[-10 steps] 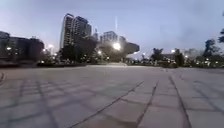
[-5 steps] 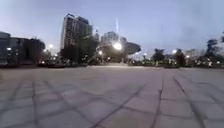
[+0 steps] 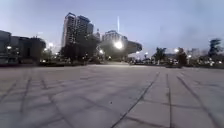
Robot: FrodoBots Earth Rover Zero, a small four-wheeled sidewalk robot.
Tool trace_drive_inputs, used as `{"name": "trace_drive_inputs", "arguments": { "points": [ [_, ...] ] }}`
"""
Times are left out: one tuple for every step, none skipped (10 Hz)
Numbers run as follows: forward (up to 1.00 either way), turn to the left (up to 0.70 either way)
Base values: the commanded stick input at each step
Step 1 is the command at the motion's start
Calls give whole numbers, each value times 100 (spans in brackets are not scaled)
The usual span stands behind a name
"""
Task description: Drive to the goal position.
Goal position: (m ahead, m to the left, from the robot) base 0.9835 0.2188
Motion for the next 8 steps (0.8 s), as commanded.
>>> {"name": "trace_drive_inputs", "arguments": {
  "points": [
    [70,0],
    [70,0],
    [70,0],
    [70,0],
    [70,-8],
    [70,-17],
    [70,-25],
    [70,-33]
  ]
}}
